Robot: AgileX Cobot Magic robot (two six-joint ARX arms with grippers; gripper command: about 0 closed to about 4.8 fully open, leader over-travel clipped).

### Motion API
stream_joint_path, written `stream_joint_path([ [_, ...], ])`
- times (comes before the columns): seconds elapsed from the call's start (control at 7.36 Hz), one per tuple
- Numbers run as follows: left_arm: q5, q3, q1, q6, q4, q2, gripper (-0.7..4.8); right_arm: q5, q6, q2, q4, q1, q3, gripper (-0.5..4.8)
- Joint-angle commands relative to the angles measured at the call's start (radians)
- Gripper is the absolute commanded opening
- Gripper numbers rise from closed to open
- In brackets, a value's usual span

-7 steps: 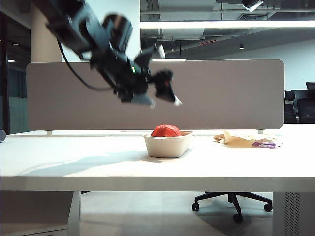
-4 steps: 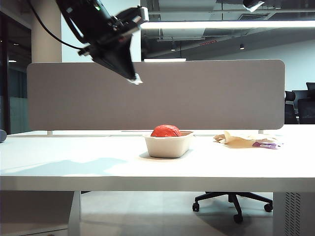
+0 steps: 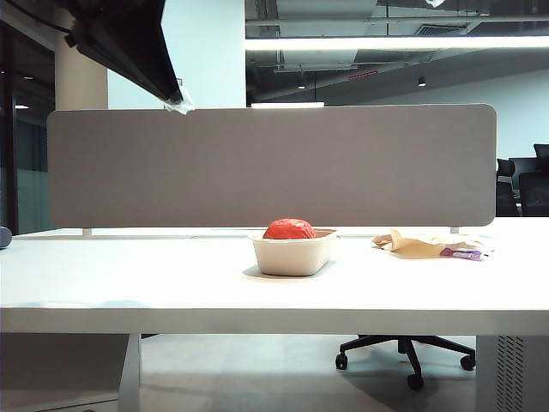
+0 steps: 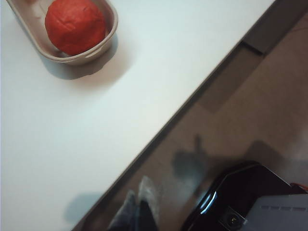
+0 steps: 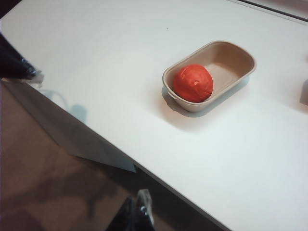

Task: Pick up the orange and place it into the paper lunchbox.

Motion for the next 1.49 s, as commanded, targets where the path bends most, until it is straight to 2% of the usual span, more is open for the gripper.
stream_joint_path([
  [0.14, -0.072, -0.316, 0.002, -0.126, 0.383, -0.212, -0.06, 0.218, -0.026, -0.197, 0.121, -0.022, -0.122, -0.03],
  [0.27, -0.118, -0.463, 0.002, -0.158, 0.531, -0.311, -0.07, 0.330, -0.018, -0.365, 0.274, -0.032, -0.314, -0.03],
  [0.54, -0.109, -0.573, 0.003, -0.161, 0.596, -0.396, -0.07, 0.372, -0.018, -0.457, 0.219, -0.030, -0.401, -0.01],
  [1.22, -0.109, -0.702, 0.003, -0.203, 0.657, -0.521, -0.06, 0.371, -0.018, -0.459, 0.193, -0.030, -0.401, -0.01],
  [1.49, -0.119, -0.777, 0.003, -0.211, 0.722, -0.611, -0.06, 0.371, -0.018, -0.460, 0.193, -0.030, -0.401, 0.00],
])
